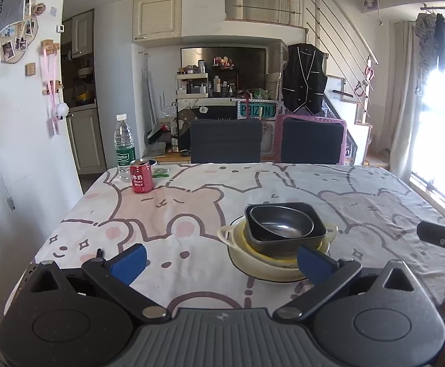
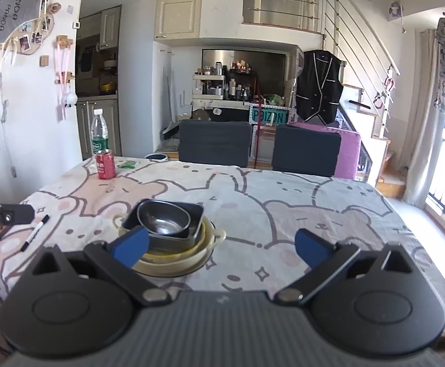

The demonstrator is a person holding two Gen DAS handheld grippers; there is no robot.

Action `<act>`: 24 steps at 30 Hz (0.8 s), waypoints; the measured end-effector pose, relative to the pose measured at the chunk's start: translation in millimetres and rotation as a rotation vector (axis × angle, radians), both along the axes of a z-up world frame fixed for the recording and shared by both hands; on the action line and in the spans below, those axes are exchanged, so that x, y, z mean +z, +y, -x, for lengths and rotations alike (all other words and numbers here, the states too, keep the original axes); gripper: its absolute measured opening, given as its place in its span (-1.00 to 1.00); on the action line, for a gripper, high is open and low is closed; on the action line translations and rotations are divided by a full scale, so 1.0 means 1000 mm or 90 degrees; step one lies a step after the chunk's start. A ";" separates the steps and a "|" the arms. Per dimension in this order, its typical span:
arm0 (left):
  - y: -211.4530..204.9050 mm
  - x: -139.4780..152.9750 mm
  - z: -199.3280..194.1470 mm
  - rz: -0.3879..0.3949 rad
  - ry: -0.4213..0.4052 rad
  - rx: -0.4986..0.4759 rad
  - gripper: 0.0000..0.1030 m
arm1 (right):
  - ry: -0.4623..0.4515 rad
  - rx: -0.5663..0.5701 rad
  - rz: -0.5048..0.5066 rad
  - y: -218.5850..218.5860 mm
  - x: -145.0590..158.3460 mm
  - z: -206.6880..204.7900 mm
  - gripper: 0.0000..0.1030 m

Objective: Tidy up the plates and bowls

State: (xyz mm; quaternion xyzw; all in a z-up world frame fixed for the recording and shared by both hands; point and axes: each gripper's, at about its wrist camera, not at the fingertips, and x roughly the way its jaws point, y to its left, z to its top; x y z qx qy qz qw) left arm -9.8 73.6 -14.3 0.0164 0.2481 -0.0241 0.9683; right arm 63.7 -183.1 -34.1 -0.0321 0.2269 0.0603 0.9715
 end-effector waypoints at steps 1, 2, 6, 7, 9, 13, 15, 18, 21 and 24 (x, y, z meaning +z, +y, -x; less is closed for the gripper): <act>0.000 -0.001 0.000 -0.004 0.000 -0.001 1.00 | 0.001 -0.001 0.000 -0.001 -0.001 -0.001 0.99; 0.000 -0.002 0.000 -0.009 0.001 -0.002 1.00 | 0.004 -0.002 -0.001 -0.001 -0.002 -0.002 0.99; -0.001 -0.007 -0.002 -0.019 0.009 -0.001 1.00 | 0.008 -0.003 -0.003 -0.003 -0.006 -0.002 0.99; -0.001 -0.008 -0.002 -0.020 0.009 -0.002 1.00 | 0.008 -0.003 -0.002 -0.004 -0.007 -0.001 0.99; -0.001 -0.009 -0.001 -0.017 0.009 -0.006 1.00 | 0.010 -0.002 -0.003 -0.004 -0.007 -0.003 0.99; -0.003 -0.009 -0.001 -0.016 0.005 -0.010 1.00 | 0.007 0.001 -0.004 -0.005 -0.006 -0.001 0.99; -0.003 -0.009 -0.001 -0.014 0.004 -0.012 1.00 | 0.006 0.003 -0.003 -0.005 -0.007 -0.001 0.99; -0.004 -0.009 -0.001 -0.014 0.004 -0.013 1.00 | 0.006 0.006 -0.002 -0.005 -0.008 0.000 0.99; -0.004 -0.009 -0.001 -0.015 0.006 -0.012 1.00 | 0.005 0.008 0.000 -0.004 -0.008 0.000 0.99; -0.005 -0.009 -0.002 -0.014 0.006 -0.011 1.00 | 0.005 0.008 -0.001 -0.005 -0.008 0.000 0.99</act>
